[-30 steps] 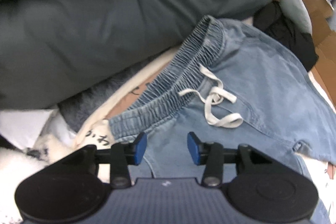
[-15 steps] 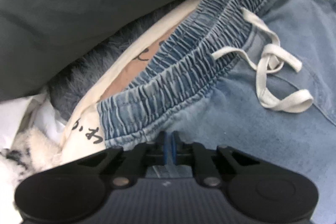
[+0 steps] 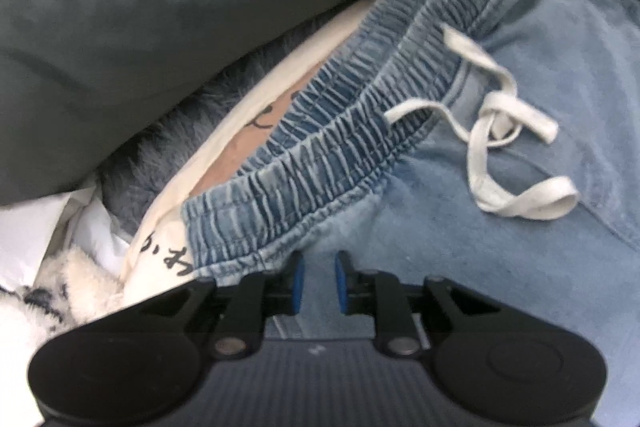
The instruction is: Fold clothes
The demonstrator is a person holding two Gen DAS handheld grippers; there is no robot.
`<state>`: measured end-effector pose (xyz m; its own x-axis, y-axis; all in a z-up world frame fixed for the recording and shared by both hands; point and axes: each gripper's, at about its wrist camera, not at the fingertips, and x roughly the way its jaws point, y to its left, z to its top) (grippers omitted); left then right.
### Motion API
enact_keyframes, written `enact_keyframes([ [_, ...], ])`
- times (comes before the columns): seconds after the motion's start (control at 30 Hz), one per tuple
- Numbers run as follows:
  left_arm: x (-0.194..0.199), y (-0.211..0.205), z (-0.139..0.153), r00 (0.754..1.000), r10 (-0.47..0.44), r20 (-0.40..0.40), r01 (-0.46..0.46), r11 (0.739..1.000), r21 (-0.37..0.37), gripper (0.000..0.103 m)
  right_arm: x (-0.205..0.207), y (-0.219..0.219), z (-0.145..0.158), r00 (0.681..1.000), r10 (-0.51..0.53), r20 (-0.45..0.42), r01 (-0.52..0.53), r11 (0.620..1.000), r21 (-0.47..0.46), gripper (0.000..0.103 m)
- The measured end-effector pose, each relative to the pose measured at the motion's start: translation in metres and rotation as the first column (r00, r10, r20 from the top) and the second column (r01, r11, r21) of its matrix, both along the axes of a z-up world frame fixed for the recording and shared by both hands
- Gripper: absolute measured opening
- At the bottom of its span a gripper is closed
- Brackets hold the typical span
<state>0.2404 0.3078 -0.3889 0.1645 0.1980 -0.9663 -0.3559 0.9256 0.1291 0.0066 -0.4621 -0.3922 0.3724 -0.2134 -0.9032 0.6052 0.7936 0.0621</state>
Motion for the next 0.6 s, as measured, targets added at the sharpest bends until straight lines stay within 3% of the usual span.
enact_keyframes([
  [0.03,-0.002,-0.001,0.006,1.000,0.003,0.019,-0.003,1.000,-0.007,0.036,0.003,-0.003,0.006,1.000,-0.004,0.021,0.004,1.000,0.005,0.045],
  [0.1,-0.003,-0.005,0.019,0.998,-0.011,0.060,0.011,1.000,-0.011,0.042,0.010,-0.010,0.019,0.998,-0.006,0.064,0.006,1.000,0.006,0.045],
  [0.3,0.003,-0.030,0.041,0.987,-0.099,0.124,0.104,0.994,-0.034,0.042,0.040,-0.037,0.036,0.987,-0.030,0.160,0.025,0.999,0.035,0.045],
  [0.6,0.037,-0.077,0.055,0.952,-0.237,0.193,0.258,0.962,-0.092,0.042,0.096,-0.063,0.030,0.969,-0.070,0.238,0.045,0.993,0.110,0.046],
])
